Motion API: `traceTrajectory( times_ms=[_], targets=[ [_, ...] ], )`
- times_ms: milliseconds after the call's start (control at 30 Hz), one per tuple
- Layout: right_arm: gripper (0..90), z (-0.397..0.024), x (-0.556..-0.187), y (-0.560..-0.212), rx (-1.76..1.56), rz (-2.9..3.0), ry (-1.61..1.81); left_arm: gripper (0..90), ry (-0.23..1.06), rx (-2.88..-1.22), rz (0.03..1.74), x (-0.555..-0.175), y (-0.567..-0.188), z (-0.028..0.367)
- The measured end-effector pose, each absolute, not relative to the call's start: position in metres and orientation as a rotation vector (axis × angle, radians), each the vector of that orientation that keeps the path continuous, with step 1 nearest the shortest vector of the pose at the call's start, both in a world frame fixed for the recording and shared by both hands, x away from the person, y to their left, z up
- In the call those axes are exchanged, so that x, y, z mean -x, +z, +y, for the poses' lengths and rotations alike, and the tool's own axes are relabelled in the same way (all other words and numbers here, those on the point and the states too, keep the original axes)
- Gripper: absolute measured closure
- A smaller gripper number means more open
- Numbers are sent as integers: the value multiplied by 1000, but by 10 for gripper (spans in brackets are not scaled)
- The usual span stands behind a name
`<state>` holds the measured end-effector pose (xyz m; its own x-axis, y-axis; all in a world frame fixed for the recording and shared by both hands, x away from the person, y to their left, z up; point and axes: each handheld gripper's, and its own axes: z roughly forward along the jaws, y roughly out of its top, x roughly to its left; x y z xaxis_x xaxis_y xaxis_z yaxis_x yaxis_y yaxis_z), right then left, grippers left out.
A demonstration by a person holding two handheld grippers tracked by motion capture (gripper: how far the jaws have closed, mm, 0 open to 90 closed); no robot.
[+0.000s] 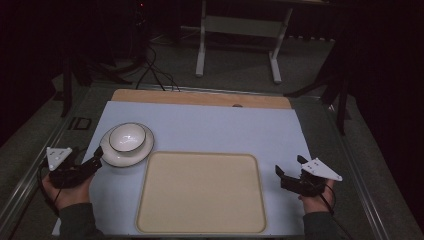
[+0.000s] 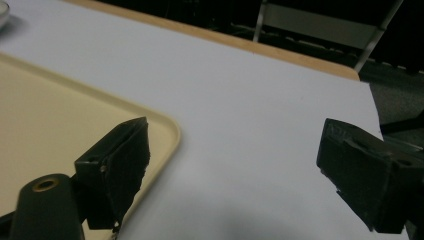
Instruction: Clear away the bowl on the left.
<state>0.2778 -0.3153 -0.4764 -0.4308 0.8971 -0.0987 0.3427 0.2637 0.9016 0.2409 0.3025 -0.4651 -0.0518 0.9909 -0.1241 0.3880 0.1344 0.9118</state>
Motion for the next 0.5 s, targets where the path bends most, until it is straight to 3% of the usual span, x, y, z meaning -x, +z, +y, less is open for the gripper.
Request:
traceTrajectory(
  times_ms=[500],
  targets=[
    [132,-316,-275,-473,-1104,1865,1167,289,909,-1415,1516,-241,-458,295]
  ],
)
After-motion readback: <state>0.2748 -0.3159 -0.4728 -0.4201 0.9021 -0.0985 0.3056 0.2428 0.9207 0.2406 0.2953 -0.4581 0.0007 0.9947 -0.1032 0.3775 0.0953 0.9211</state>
